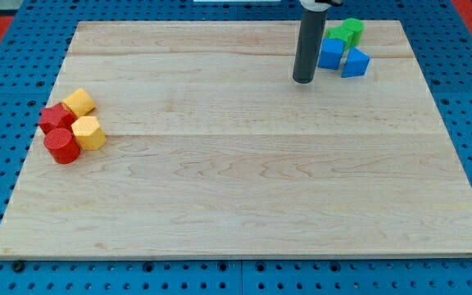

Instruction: Separate red circle and yellow hexagon

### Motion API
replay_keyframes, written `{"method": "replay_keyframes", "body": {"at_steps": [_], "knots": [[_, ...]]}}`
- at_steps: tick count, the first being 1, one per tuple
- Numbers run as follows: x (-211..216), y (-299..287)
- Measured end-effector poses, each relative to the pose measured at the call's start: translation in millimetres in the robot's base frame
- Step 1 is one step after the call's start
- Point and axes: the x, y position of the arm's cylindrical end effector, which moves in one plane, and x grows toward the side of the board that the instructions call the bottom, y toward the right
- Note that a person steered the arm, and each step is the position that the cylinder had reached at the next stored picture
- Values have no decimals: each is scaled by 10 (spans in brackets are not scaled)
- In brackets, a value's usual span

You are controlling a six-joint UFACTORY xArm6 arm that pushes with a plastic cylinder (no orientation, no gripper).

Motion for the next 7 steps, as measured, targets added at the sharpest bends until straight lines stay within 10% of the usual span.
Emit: {"method": "replay_keyframes", "body": {"at_steps": [1, 3, 5, 7], "knots": [[41, -58], [2267, -1092], [2196, -3667], [1410, -3250]]}}
